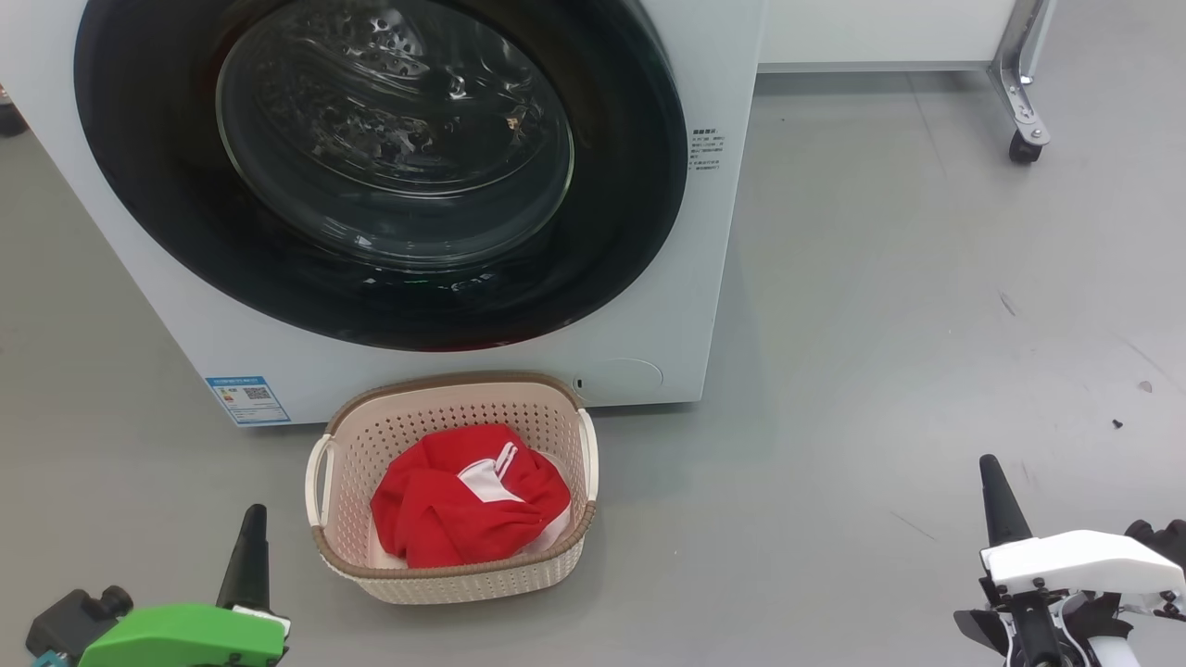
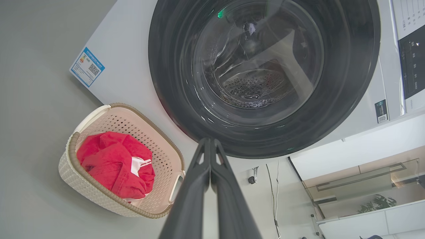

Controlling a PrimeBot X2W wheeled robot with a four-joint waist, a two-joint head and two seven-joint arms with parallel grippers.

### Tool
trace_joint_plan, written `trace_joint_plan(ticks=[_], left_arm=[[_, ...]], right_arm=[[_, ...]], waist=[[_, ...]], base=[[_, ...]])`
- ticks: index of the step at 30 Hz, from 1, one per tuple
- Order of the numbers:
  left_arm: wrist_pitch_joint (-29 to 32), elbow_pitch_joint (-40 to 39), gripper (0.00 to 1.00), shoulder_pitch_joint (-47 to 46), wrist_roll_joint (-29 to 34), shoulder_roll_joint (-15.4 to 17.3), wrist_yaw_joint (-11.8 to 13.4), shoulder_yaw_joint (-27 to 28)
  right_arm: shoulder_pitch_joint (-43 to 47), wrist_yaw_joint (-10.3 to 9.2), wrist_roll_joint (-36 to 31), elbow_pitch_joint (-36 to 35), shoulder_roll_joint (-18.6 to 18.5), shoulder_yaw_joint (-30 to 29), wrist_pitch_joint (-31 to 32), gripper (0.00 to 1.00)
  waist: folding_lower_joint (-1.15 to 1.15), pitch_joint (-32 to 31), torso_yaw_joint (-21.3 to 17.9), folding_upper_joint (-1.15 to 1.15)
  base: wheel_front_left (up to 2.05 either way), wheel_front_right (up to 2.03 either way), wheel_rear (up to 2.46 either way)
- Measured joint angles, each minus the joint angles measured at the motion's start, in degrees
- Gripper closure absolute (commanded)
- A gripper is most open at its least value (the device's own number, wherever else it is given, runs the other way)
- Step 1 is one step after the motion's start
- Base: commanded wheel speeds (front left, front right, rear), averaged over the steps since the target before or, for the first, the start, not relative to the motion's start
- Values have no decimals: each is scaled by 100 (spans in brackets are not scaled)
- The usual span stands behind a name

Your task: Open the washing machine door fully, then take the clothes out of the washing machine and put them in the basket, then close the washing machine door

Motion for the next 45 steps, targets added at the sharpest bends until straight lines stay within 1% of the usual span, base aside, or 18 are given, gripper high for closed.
trace_joint_plan(ticks=[1, 31, 45], left_arm=[[26, 13, 100, -13, -166, 5, -1, 25], [549, 255, 100, -356, -2551, 80, -129, 335], [549, 300, 100, -380, -2607, 83, -144, 355]], right_arm=[[-4, 5, 143, 7, -8, -25, 26, 100], [-288, 151, 2448, 130, -116, -444, 527, 100], [-338, 155, 2498, 172, -119, -466, 527, 100]], waist=[[0, -5, -2, 0], [0, -80, -32, 0], [0, -82, -32, 0]], base=[[0, 0, 0], [0, 0, 0], [0, 0, 0]])
